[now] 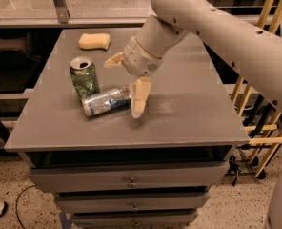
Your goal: Move redbull can near green can
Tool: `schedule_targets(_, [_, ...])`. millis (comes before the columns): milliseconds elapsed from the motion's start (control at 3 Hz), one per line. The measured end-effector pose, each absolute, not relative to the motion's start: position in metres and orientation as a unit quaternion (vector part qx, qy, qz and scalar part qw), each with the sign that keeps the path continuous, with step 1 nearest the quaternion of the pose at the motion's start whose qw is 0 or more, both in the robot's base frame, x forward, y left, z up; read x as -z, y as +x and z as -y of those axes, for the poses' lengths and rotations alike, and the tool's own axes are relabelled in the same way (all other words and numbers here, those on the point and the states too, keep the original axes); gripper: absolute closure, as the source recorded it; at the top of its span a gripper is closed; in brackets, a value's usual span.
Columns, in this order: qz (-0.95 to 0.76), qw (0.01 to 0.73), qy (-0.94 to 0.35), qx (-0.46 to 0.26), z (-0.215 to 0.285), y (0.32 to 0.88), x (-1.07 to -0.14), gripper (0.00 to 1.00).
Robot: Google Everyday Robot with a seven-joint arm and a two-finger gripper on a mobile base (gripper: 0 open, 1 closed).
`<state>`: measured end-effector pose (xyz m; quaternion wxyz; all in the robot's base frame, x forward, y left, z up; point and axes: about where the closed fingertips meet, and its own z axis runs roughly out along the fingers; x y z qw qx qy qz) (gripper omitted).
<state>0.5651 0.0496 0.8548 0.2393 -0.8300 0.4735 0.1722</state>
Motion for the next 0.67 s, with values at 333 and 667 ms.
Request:
schedule_targets(333, [-0.479, 0.248, -0.828, -0.154, -0.029, 0.576, -0.867, 0.0])
schedule_targets(667, [-0.519, 0.264, -0.802, -0.133, 0.018, 0.591, -0.872, 0.0])
